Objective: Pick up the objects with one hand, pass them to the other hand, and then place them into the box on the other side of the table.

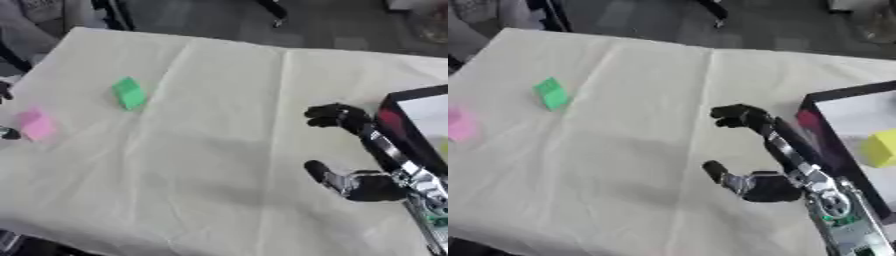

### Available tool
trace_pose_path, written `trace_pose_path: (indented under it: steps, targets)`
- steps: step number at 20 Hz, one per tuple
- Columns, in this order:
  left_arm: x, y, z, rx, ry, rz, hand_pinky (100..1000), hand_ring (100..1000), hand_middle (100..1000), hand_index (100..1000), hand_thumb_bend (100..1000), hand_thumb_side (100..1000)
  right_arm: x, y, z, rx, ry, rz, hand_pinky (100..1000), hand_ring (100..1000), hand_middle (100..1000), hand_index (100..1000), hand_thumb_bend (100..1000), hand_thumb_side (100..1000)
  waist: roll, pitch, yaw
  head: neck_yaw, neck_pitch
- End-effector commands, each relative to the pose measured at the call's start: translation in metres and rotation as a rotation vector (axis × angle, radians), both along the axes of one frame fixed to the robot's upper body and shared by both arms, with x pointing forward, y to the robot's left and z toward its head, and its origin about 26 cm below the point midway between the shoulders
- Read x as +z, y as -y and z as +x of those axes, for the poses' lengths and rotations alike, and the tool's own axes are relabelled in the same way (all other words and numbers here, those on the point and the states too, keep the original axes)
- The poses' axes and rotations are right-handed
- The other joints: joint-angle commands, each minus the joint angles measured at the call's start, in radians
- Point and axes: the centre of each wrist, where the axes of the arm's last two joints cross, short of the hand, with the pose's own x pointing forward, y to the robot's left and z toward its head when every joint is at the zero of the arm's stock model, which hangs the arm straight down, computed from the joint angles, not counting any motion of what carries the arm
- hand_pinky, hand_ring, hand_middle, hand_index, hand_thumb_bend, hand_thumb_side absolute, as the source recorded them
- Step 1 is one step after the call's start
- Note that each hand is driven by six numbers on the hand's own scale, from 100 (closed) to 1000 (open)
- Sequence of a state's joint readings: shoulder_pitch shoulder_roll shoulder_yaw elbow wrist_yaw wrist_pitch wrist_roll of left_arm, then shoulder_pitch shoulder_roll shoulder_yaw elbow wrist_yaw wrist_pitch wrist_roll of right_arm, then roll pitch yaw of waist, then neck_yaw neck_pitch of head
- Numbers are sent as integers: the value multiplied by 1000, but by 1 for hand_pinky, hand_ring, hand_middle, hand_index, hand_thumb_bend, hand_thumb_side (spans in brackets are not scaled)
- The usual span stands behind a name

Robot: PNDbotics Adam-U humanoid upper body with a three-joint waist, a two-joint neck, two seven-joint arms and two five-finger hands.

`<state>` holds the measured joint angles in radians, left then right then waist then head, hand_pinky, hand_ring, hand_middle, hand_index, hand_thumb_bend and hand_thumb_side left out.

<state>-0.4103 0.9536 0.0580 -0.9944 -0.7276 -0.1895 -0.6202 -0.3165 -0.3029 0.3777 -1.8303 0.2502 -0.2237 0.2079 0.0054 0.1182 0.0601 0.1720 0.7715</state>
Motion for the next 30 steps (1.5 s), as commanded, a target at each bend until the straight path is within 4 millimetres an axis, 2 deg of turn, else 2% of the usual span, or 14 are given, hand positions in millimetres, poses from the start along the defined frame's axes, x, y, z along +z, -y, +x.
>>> trace_pose_path:
  steps: [1,15,22,30]
  targets:
    - [16,-4,0,2,27,-6,854,692,684,828,672,429,7,0,1,7,21,2,821,785,791,876,356,447,12,-23,-1,-5,-2]
    - [0,9,11,-11,40,-21,839,667,658,808,653,446,7,-1,1,11,21,2,821,785,791,877,353,448,9,-23,-4,-7,-2]
    - [-10,12,13,6,58,1,816,617,605,766,607,389,7,0,0,13,21,2,821,789,791,877,353,445,7,-24,-4,-6,-2]
    - [-17,14,14,11,84,23,810,603,588,753,585,353,7,0,-1,13,17,2,819,789,789,876,356,444,3,-24,-3,-7,-2]
